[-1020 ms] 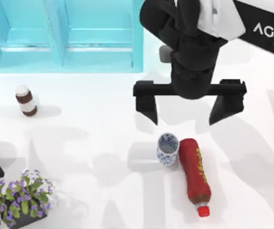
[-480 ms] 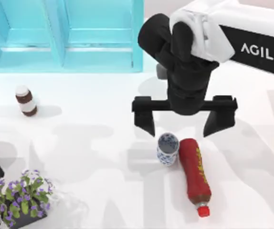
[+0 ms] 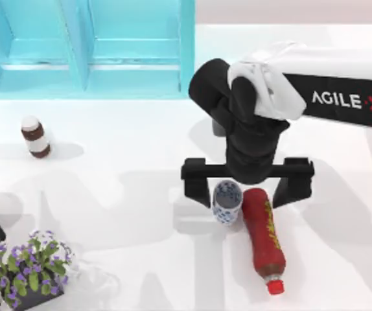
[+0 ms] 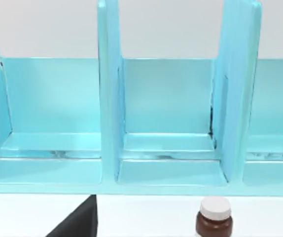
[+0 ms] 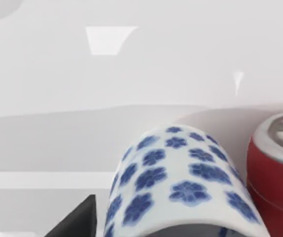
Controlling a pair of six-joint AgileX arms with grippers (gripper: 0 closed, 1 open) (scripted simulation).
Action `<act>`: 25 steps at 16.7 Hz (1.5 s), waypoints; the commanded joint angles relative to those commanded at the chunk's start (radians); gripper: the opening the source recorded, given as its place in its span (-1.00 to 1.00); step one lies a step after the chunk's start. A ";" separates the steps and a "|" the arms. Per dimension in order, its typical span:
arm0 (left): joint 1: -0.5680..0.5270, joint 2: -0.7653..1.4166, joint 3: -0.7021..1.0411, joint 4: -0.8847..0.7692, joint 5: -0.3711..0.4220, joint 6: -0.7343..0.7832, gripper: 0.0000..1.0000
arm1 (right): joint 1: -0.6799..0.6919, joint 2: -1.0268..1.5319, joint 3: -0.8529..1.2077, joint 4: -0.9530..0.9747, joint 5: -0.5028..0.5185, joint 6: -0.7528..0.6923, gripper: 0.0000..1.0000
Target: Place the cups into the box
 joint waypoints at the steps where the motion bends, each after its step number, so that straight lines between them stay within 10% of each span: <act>1: 0.000 0.000 0.000 0.000 0.000 0.000 1.00 | 0.000 0.000 0.000 0.000 0.000 0.000 1.00; 15: 0.000 0.000 0.000 0.000 0.000 0.000 1.00 | 0.000 0.000 0.000 0.000 0.000 0.000 -0.96; 25: 0.000 0.000 0.000 0.000 0.000 0.000 1.00 | -0.005 -0.005 0.001 -0.002 0.000 -0.002 -1.00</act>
